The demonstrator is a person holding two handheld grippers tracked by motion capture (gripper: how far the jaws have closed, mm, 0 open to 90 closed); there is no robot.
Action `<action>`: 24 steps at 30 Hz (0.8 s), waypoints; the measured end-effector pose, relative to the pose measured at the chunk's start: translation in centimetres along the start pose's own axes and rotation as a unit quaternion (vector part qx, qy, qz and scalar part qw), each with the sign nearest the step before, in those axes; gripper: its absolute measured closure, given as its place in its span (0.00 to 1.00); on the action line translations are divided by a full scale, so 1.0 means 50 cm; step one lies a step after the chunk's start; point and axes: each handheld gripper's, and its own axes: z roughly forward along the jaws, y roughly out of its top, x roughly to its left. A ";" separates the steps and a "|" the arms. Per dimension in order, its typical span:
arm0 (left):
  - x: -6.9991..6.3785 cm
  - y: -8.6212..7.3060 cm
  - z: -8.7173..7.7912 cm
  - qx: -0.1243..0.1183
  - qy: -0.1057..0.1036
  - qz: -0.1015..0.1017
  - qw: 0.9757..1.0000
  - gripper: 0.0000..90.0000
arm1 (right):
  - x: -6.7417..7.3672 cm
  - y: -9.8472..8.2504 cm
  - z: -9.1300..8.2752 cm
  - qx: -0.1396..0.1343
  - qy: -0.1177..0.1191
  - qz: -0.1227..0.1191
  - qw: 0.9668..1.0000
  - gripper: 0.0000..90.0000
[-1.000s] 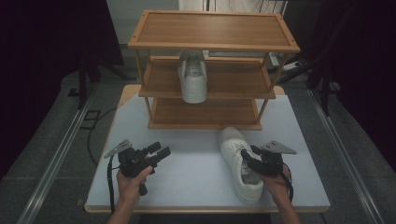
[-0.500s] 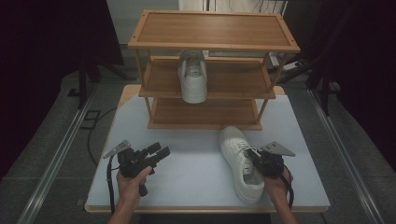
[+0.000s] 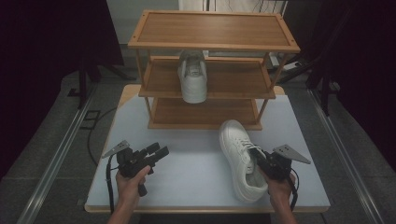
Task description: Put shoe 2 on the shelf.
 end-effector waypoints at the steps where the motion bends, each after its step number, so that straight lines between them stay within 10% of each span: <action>1: 0.000 0.001 -0.001 -0.001 0.000 0.000 1.000 0.39 | 0.005 0.005 -0.004 -0.006 0.007 0.004 1.000 0.93; 24: 0.001 0.021 -0.038 -0.027 -0.004 -0.004 1.000 0.39 | 0.053 0.125 -0.055 -0.109 0.062 0.065 0.990 0.93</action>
